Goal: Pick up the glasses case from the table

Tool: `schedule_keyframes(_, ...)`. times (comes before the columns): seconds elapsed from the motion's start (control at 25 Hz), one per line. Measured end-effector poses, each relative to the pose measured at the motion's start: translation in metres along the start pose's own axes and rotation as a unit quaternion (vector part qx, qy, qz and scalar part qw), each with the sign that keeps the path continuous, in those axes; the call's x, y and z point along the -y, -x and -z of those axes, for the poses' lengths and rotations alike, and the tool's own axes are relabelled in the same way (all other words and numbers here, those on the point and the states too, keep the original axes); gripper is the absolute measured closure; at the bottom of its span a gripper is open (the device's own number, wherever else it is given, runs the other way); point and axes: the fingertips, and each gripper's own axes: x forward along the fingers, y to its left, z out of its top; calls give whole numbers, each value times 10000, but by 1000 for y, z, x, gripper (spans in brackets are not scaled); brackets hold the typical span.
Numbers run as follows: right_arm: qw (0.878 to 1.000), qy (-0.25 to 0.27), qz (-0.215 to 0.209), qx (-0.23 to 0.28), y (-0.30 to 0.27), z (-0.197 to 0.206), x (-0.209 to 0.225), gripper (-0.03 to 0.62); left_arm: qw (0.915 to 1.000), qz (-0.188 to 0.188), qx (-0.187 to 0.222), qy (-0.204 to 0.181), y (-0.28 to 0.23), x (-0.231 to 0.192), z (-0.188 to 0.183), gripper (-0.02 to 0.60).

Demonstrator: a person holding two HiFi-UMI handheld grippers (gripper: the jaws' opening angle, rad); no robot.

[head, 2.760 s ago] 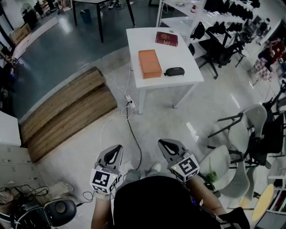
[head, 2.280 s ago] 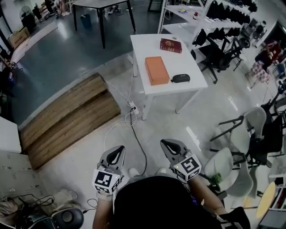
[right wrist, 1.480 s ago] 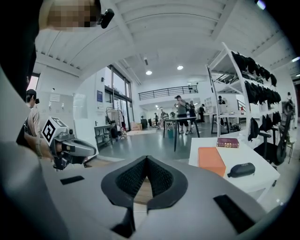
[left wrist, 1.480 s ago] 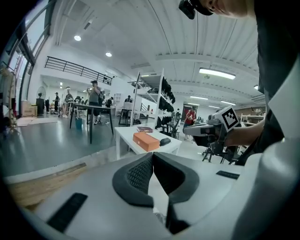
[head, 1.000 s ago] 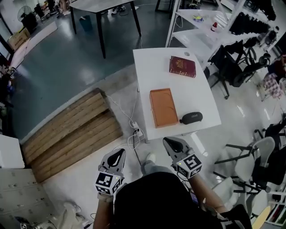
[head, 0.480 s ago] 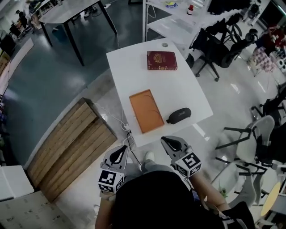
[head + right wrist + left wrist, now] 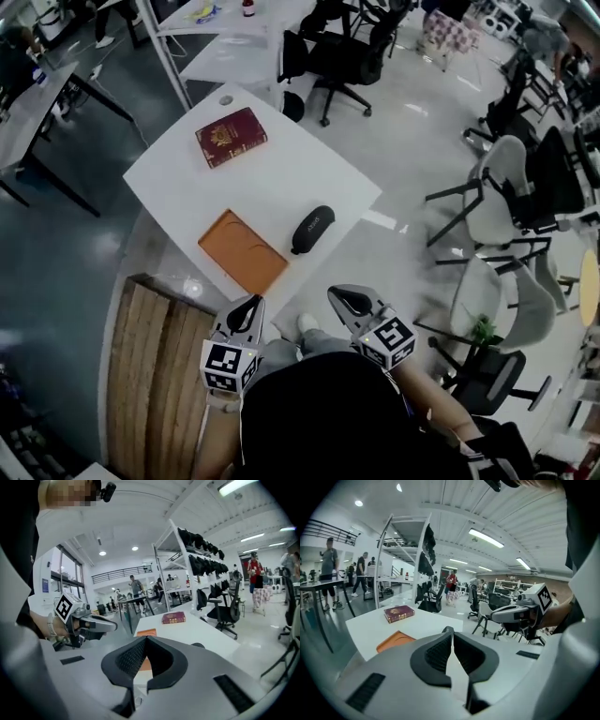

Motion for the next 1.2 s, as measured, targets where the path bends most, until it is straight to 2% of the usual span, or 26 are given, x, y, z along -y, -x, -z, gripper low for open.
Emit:
schedule_keyframes(0.2, 9945, -402, 961, 109, 35, 12, 27, 566, 9968, 652, -323, -335, -47, 6, -9, 561)
schedule_keyframes(0.4, 9822, -816, 1687, 103, 71, 30, 46, 566, 9915, 986, -657, -543, -94, 18, -13, 561)
schedule_keyframes(0.52, 9720, -1044, 2102, 106, 91, 39, 52, 566, 9853, 1181, -910, -837, -122, 26, -12, 558)
schedule_keyframes(0.6, 9646, -1189, 2349, 123, 103, 46, 55, 566, 9801, 1282, -1101, -1038, -143, 31, -8, 521)
schedule_keyframes(0.68, 9577, -1293, 2569, 98, 115, 55, 58, 566, 9760, 1324, -1290, -1150, -163, 35, -2, 452)
schedule_keyframes(0.96, 9379, -1626, 3062, 68, 153, 82, 53, 566, 9594, 1432, -1858, -1566, -225, 44, 18, 363)
schedule_keyframes(1.08, 9293, -1742, 3257, 39, 170, 92, 48, 566, 9496, 1439, -2158, -1762, -249, 45, 32, 316)
schedule_keyframes(1.2, 9196, -1885, 3446, 23, 186, 107, 42, 566, 9430, 1410, -2342, -1898, -270, 46, 43, 304)
